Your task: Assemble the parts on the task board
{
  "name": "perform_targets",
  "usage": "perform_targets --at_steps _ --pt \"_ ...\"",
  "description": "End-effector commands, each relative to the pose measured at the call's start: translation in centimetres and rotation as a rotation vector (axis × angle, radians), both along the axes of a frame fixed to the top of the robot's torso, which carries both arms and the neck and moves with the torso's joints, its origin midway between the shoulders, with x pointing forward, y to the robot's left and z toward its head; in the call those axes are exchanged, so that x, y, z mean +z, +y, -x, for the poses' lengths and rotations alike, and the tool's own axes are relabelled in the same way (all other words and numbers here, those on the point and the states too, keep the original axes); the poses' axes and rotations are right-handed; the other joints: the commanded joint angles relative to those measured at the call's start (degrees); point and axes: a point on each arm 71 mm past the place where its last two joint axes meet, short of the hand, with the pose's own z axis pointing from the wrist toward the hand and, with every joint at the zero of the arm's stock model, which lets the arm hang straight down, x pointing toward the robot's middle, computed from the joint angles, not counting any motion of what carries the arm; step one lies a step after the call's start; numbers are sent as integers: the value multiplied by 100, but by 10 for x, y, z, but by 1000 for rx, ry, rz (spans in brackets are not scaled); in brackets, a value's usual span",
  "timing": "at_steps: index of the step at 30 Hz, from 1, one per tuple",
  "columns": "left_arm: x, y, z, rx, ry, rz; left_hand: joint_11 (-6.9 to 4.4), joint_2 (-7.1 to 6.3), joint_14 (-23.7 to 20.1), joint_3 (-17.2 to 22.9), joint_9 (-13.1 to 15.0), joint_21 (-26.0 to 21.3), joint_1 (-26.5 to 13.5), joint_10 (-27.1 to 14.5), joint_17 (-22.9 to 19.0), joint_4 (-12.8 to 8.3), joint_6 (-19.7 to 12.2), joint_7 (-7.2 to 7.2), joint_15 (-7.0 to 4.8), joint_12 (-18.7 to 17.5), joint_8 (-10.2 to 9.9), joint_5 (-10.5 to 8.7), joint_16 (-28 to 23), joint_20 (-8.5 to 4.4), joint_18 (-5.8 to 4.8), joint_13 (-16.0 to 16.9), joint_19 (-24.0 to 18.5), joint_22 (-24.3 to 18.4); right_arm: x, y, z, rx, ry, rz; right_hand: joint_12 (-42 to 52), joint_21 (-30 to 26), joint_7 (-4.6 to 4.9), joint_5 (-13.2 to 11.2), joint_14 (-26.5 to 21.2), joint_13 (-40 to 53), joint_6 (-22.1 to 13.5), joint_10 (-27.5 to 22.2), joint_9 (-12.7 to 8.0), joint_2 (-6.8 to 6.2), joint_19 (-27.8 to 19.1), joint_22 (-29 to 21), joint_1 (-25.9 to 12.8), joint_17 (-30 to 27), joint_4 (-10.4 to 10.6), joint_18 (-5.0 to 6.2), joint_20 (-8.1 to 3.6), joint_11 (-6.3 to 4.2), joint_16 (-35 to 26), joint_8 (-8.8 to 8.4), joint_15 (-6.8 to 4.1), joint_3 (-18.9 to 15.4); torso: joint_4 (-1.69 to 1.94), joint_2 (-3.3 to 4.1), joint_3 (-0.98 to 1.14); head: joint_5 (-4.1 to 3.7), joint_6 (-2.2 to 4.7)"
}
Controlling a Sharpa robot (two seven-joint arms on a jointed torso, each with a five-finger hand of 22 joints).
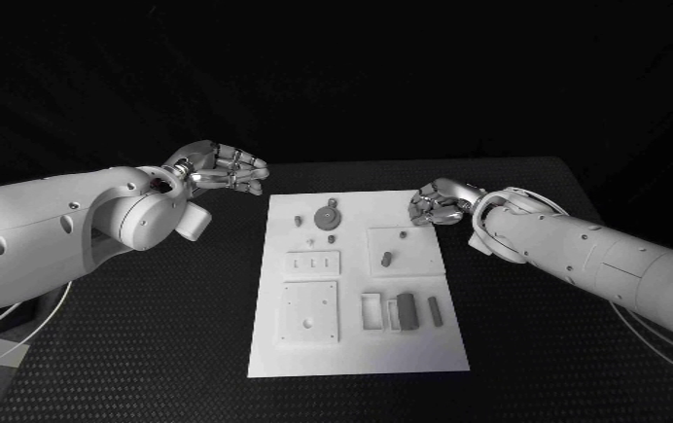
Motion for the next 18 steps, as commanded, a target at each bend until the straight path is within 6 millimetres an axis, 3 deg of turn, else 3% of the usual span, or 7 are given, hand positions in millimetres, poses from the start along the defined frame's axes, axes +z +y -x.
perform_targets --at_steps 1,18 --pt "1 -2 1 -18 -1 3 29 35 50 -37 -7 -24 -28 -23 11 4 -19 54 2 -21 -21 -22 -36 32 100 7 4 9 -4 0 1 0 15 12 43 37 152 21 -7 19 224 57 42 22 0 114 -32 -5 -4 81 -16 -15 37 48 -53 -47 -1 -1 -3 -6 -6" --pt "1 -2 1 -24 0 -4 29 37 52 -32 -7 -26 -24 -22 17 2 -17 53 2 -22 -21 -21 -42 31 101 9 5 11 -1 4 2 -4 -18 3 120 64 108 21 3 137 319 119 115 14 10 107 -125 -19 12 81 -27 -60 31 55 -98 -77 -5 -4 1 -15 12"
